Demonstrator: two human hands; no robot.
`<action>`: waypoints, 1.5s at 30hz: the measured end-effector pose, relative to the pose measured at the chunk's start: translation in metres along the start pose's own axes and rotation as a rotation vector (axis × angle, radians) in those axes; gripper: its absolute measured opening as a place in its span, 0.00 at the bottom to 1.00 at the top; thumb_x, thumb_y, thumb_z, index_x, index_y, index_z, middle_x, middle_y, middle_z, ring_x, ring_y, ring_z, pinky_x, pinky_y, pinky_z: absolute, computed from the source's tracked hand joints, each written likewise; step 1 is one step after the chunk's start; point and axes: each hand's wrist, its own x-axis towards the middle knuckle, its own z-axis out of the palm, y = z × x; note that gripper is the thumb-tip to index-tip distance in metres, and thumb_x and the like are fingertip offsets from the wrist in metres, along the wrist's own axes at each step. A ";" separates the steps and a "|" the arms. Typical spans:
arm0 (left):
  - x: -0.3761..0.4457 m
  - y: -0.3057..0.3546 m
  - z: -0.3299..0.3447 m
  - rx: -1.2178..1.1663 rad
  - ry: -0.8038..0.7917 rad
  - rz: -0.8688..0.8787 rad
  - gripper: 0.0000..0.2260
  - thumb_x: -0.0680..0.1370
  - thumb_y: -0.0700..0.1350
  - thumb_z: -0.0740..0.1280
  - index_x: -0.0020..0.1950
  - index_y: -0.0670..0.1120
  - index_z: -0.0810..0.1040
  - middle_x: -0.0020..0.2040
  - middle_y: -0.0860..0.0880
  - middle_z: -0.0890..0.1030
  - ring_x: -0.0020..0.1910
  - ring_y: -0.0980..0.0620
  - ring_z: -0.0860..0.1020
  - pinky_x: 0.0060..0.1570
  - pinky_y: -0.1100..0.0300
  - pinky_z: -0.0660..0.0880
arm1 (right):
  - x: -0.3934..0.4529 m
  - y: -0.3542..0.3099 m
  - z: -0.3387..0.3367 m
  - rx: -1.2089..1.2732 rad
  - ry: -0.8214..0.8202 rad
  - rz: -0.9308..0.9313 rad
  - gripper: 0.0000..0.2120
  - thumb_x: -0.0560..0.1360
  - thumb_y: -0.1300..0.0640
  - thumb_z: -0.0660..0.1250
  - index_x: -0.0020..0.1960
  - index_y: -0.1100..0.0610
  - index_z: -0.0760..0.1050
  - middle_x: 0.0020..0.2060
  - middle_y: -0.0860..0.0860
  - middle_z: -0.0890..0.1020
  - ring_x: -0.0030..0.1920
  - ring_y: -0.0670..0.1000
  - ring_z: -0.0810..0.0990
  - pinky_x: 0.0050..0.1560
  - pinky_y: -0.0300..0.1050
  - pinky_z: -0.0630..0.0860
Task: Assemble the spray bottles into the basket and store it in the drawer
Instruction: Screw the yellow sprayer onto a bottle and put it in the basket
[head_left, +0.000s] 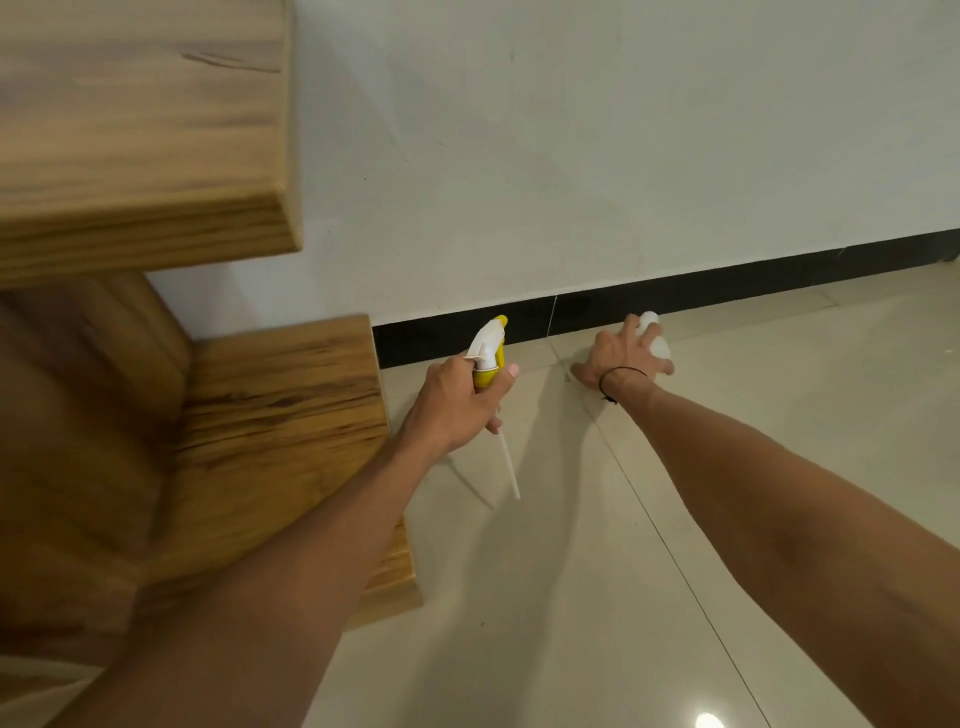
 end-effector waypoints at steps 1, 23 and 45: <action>-0.002 0.001 -0.002 -0.004 0.001 -0.001 0.20 0.83 0.60 0.66 0.50 0.42 0.81 0.36 0.49 0.87 0.30 0.58 0.86 0.43 0.61 0.80 | -0.002 0.006 0.003 -0.008 0.010 -0.023 0.22 0.77 0.46 0.70 0.68 0.52 0.72 0.74 0.58 0.60 0.77 0.70 0.56 0.61 0.75 0.75; -0.136 0.036 -0.095 -0.087 0.092 -0.098 0.24 0.83 0.59 0.65 0.44 0.39 0.81 0.33 0.46 0.87 0.33 0.55 0.87 0.58 0.47 0.82 | -0.208 -0.002 0.024 0.381 -0.132 -0.271 0.47 0.70 0.44 0.78 0.77 0.54 0.54 0.64 0.60 0.68 0.60 0.66 0.74 0.52 0.57 0.77; -0.221 0.051 -0.121 -0.193 0.152 -0.128 0.23 0.84 0.62 0.63 0.47 0.42 0.81 0.36 0.46 0.88 0.36 0.53 0.88 0.58 0.44 0.83 | -0.365 0.068 -0.012 0.601 -0.239 -0.537 0.46 0.63 0.46 0.82 0.75 0.48 0.63 0.61 0.51 0.73 0.60 0.58 0.75 0.58 0.56 0.80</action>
